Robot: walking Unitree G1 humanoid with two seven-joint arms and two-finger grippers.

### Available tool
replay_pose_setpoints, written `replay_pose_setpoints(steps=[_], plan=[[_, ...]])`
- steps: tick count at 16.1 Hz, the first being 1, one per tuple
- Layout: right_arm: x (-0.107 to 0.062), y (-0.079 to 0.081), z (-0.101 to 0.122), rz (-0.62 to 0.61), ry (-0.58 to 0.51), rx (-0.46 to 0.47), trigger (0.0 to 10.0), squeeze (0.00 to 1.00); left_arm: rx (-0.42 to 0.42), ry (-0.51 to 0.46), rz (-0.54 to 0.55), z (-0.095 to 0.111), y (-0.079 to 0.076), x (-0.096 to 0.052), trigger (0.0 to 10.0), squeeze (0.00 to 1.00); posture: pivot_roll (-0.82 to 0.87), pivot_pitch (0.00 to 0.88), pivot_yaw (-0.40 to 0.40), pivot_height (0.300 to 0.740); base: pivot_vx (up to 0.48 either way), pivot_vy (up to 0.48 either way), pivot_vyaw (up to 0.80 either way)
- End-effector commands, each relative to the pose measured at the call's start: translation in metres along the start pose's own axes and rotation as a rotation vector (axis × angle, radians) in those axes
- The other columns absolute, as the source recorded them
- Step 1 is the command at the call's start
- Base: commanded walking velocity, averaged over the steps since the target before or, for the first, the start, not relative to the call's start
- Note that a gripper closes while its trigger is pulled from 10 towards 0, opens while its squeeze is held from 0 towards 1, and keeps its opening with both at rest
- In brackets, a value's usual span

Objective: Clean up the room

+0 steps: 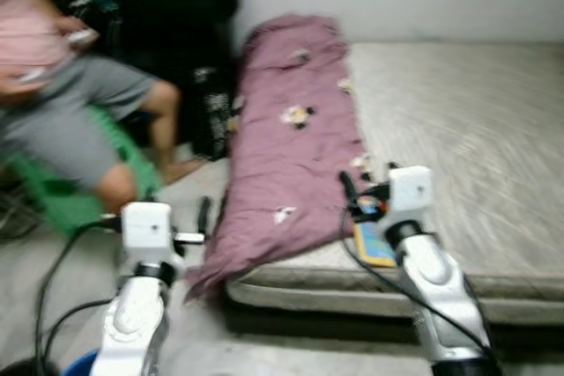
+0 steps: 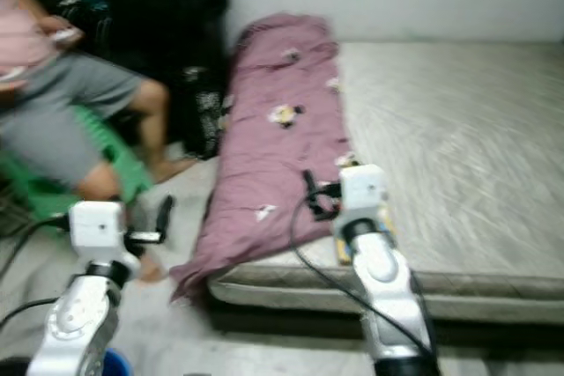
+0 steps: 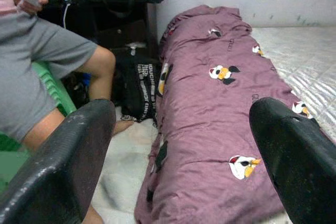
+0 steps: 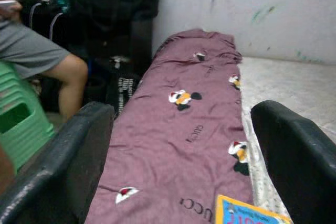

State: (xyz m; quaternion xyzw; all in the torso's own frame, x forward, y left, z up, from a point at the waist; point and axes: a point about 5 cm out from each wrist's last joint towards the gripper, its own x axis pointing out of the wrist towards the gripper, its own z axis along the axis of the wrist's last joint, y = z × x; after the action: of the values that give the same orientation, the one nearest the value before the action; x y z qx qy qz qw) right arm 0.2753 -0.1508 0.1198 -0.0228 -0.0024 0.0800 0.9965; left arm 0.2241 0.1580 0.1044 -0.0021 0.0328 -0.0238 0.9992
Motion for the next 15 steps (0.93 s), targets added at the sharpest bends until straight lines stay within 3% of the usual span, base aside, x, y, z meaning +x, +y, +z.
replay_pose_setpoints(steps=[1,15], plan=[[0.0027,0.0033,0.0041,0.0,-0.019,0.021,10.0,0.0,0.004,-0.027,-0.002,0.0057,0.0039,0.0008,10.0,0.0,-0.06,0.012,-0.001,0.74,0.0,0.0,0.0],[0.0042,0.0061,0.0025,-0.006,-0.013,0.044,10.0,0.0,0.012,-0.028,-0.02,0.0058,0.004,0.0022,10.0,0.0,-0.06,0.008,0.001,0.74,0.268,0.0,0.0]])
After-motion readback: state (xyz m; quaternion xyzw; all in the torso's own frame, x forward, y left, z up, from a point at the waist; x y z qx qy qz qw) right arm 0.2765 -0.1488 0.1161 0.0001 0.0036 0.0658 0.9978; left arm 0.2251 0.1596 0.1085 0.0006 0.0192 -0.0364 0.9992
